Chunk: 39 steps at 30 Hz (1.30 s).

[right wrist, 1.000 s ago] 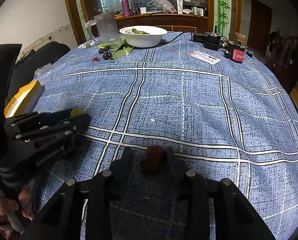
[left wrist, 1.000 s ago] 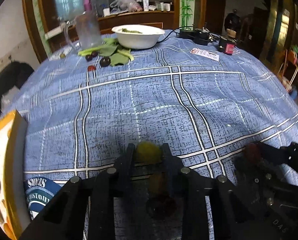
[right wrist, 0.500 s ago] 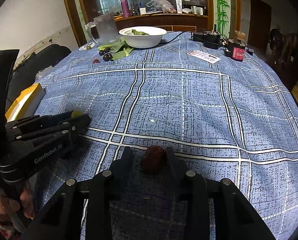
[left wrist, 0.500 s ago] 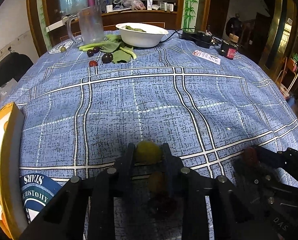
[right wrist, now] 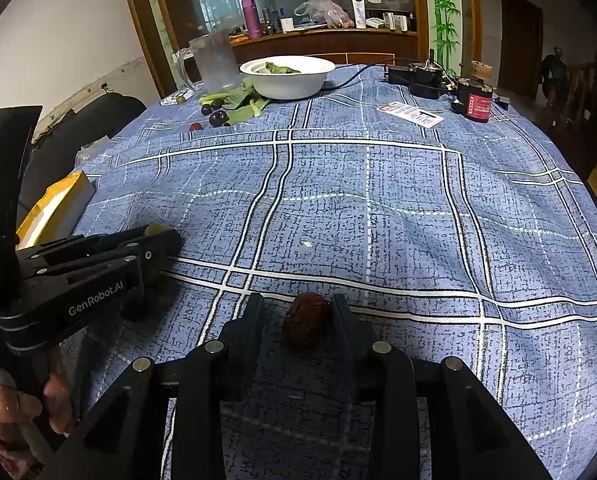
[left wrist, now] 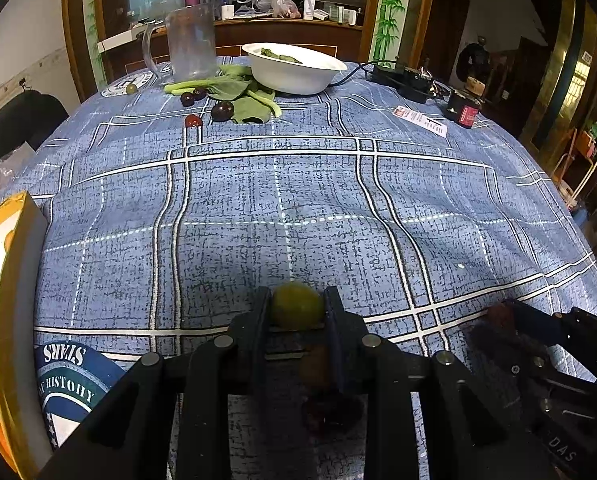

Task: Organize fruits
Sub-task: 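Grasp the green grape with the left tool while the right tool grasps the red date, then carry the grape into the tray and open the left tool while the right tool drops the date there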

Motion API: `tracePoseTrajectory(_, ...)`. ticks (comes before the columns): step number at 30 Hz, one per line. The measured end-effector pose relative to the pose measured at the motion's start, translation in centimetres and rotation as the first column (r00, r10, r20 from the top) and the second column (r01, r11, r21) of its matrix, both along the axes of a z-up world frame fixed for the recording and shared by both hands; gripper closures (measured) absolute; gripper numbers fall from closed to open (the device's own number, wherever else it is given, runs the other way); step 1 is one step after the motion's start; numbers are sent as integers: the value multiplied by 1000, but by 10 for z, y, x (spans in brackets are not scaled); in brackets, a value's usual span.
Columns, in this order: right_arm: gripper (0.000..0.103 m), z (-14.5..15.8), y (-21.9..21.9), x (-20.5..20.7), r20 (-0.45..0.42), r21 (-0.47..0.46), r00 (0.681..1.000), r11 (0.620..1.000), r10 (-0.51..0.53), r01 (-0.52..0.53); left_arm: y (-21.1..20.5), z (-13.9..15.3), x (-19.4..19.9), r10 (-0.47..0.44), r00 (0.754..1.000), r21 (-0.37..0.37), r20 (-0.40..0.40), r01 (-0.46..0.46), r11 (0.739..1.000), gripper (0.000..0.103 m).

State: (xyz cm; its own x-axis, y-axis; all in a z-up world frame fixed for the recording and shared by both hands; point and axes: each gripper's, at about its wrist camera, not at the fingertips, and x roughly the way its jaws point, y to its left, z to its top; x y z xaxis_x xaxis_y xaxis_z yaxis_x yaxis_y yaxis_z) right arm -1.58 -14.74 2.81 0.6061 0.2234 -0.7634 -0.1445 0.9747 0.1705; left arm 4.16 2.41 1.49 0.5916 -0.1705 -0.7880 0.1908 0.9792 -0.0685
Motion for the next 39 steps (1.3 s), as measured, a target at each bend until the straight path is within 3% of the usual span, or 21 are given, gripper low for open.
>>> tracePoseTrajectory(7, 68, 7, -2, -3, 47, 15, 999, 1000, -6, 5, 4, 1, 1, 14, 1000, -11, 2, -14, 1000, 78)
tracePoseTrajectory(13, 68, 13, -8, -4, 83, 21, 996, 999, -33, 32, 25, 8, 1, 57, 998, -124, 3, -56, 991, 78)
tracePoseTrajectory(21, 68, 11, -18, 1, 71, 39, 995, 997, -68, 65, 46, 19, -9, 127, 991, -205, 51, -114, 972, 78)
tracePoseTrajectory(27, 68, 13, -20, 2, 83, 35, 994, 997, -72, 70, 55, 27, -14, 172, 982, -196, 75, -155, 968, 78)
tracePoseTrajectory(33, 68, 15, -23, -1, 99, 59, 993, 996, -69, 63, 77, 50, -50, 221, 969, -203, 109, -196, 959, 78)
tracePoseTrajectory(39, 68, 18, -21, -4, 117, 57, 991, 997, -66, 59, 119, 68, -89, 325, 934, -186, 146, -297, 937, 78)
